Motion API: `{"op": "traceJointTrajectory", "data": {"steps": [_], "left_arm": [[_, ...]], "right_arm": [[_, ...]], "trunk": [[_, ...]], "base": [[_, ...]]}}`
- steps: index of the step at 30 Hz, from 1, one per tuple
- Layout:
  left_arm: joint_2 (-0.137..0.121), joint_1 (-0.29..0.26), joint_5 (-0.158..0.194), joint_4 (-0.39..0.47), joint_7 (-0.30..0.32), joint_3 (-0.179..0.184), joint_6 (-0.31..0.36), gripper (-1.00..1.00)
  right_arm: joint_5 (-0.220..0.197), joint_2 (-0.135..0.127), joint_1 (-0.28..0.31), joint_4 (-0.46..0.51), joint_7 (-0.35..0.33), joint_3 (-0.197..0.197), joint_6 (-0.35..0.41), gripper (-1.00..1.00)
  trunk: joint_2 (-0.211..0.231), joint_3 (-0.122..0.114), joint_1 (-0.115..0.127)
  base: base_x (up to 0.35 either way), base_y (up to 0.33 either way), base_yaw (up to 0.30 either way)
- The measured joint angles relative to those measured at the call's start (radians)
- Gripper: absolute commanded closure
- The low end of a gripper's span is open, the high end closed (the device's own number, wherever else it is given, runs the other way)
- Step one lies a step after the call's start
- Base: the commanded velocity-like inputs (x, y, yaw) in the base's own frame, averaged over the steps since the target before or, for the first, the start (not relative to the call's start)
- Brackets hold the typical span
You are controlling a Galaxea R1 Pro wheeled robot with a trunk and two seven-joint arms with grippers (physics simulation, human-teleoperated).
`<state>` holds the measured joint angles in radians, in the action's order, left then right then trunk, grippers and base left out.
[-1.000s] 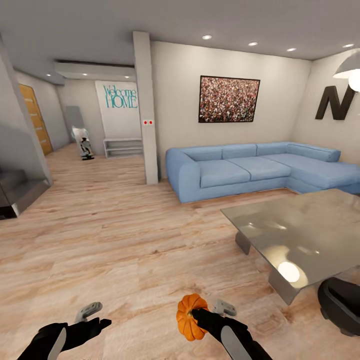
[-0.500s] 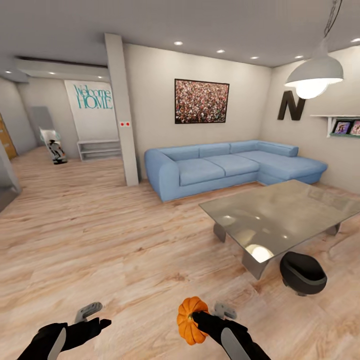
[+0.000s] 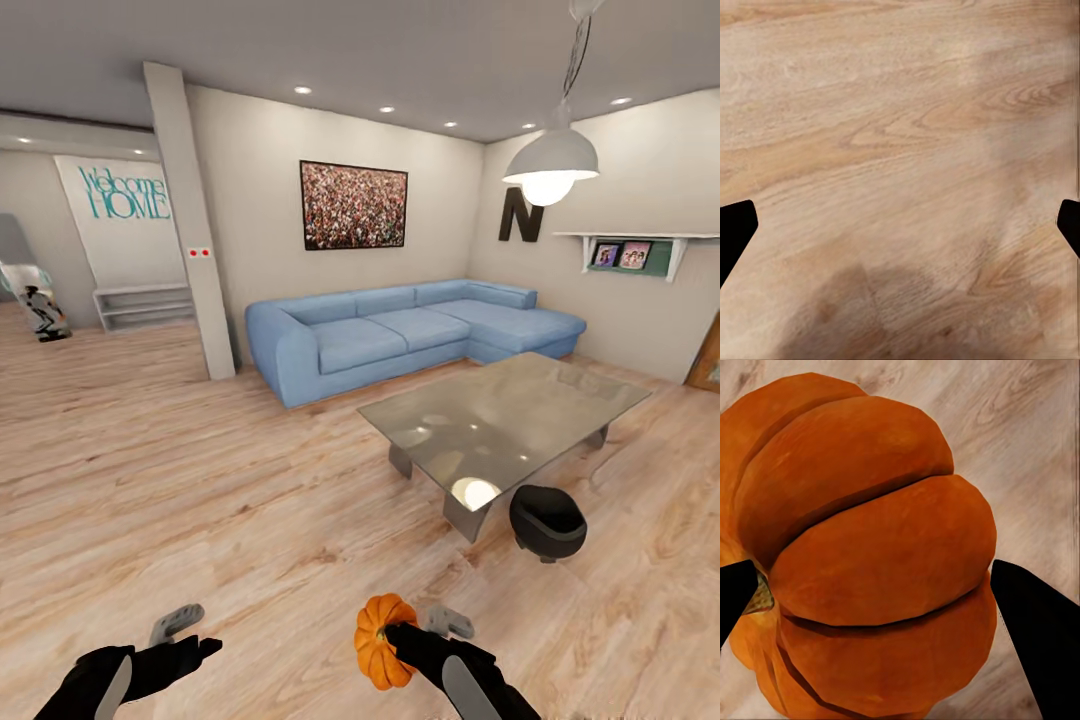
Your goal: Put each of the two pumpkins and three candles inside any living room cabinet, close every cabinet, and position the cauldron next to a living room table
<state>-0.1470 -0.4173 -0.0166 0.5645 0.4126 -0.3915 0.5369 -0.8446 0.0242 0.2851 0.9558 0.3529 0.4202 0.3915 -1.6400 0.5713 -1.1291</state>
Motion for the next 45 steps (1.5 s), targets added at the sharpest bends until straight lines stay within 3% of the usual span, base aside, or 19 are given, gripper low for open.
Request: {"op": "traceJointTrajectory", "data": {"steps": [10, 25, 45], "left_arm": [[0.000, 0.000, 0.000, 0.000, 0.000, -0.021, 0.000, -1.00], [0.000, 0.000, 0.000, 0.000, 0.000, -0.021, 0.000, -1.00], [0.001, 0.000, 0.000, 0.000, 0.000, -0.021, 0.000, -1.00]], "right_arm": [[0.000, -0.001, 0.000, 0.000, 0.000, -0.001, 0.000, 1.00], [-0.001, -0.001, 0.000, 0.000, 0.000, -0.002, 0.000, 1.00], [-0.001, 0.000, 0.000, -0.029, 0.000, -0.005, 0.000, 1.00]], "trunk": [[0.070, -0.031, 0.038], [0.175, -0.078, 0.096], [0.315, -0.141, 0.172]], "base": [[0.000, 0.000, -0.279], [-0.178, 0.000, -0.279], [-0.008, 0.000, -0.279]]}}
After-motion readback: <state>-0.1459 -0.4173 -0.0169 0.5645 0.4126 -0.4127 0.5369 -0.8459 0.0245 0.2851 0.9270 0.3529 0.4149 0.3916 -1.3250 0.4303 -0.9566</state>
